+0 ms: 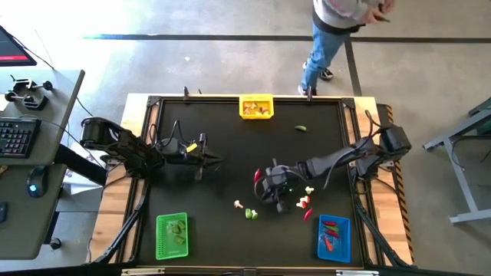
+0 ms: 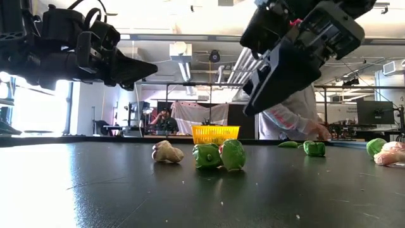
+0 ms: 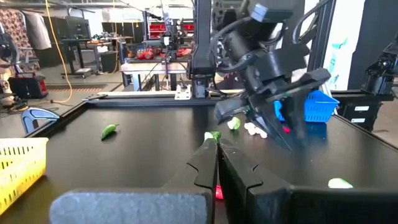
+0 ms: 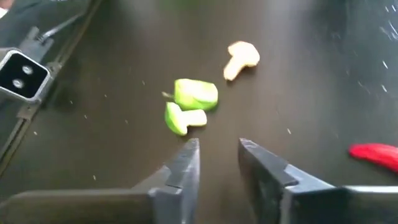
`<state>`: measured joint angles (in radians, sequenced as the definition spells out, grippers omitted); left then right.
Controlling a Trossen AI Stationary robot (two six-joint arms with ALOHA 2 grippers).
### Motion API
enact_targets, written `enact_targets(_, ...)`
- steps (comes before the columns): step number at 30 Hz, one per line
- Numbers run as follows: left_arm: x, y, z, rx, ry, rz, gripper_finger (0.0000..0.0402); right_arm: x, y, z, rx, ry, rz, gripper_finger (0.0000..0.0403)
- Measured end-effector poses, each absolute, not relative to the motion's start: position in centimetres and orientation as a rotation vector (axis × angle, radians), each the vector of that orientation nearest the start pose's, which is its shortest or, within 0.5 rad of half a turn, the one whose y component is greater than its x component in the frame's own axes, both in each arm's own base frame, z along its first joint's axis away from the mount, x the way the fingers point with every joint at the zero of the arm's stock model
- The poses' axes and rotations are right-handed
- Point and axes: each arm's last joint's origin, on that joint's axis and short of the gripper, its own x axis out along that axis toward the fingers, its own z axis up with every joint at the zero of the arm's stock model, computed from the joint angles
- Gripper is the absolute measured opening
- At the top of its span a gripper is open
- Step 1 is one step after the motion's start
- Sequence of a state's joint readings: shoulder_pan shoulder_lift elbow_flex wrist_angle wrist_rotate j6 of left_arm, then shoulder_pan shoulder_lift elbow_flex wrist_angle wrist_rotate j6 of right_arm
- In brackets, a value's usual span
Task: Sort produce into baskets
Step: Put the left green mushroom into the yellow bin
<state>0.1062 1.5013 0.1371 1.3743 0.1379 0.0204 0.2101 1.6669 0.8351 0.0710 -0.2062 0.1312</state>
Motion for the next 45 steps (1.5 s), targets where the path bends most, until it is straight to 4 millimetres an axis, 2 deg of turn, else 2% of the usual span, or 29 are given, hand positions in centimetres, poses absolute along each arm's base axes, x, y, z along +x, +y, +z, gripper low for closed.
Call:
enact_targets(4, 20.6, 1.8, 14.0, 0.03, -0.01, -0.032, 0.0, 32.4, 8.1, 15.2, 0.127, 0.767, 0.381, 0.0145)
enact_targets(8, 20.6, 1.8, 14.0, 0.056, -0.011, -0.029, 0.0, 33.3, 8.6, 14.1, 0.143, 0.799, 0.4, 0.0166)
enact_targets(15, 20.6, 1.8, 14.0, 0.047, -0.008, -0.022, 0.0, 34.6, 9.6, 14.0, 0.114, 0.791, 0.458, 0.0169)
enact_targets(27, 20.6, 1.8, 13.8, 0.033, 0.012, -0.019, 0.0, 36.1, 10.3, 12.0, 0.086, 0.839, 0.496, 0.0167)
enact_targets(31, 20.6, 1.8, 13.8, 0.033, 0.014, -0.016, 0.0, 36.2, 10.4, 12.1, 0.075, 0.832, 0.509, 0.0135)
enact_targets(36, 20.6, 1.8, 13.8, 0.033, 0.015, -0.015, 0.0, 36.1, 10.4, 12.0, 0.059, 0.84, 0.52, 0.0039)
enact_targets(38, 20.6, 1.8, 13.8, 0.033, 0.014, -0.015, 0.0, 36.0, 10.4, 12.2, 0.054, 0.842, 0.529, 0.0012)
enact_targets(41, 20.6, 1.8, 13.8, 0.033, 0.014, -0.015, 0.0, 35.7, 10.2, 13.4, 0.04, 0.838, 0.506, 0.0017)
enact_targets(45, 20.6, 1.8, 13.8, 0.034, 0.014, -0.015, 0.0, 34.8, 8.4, 16.7, -0.047, 0.82, 0.355, 0.0006)
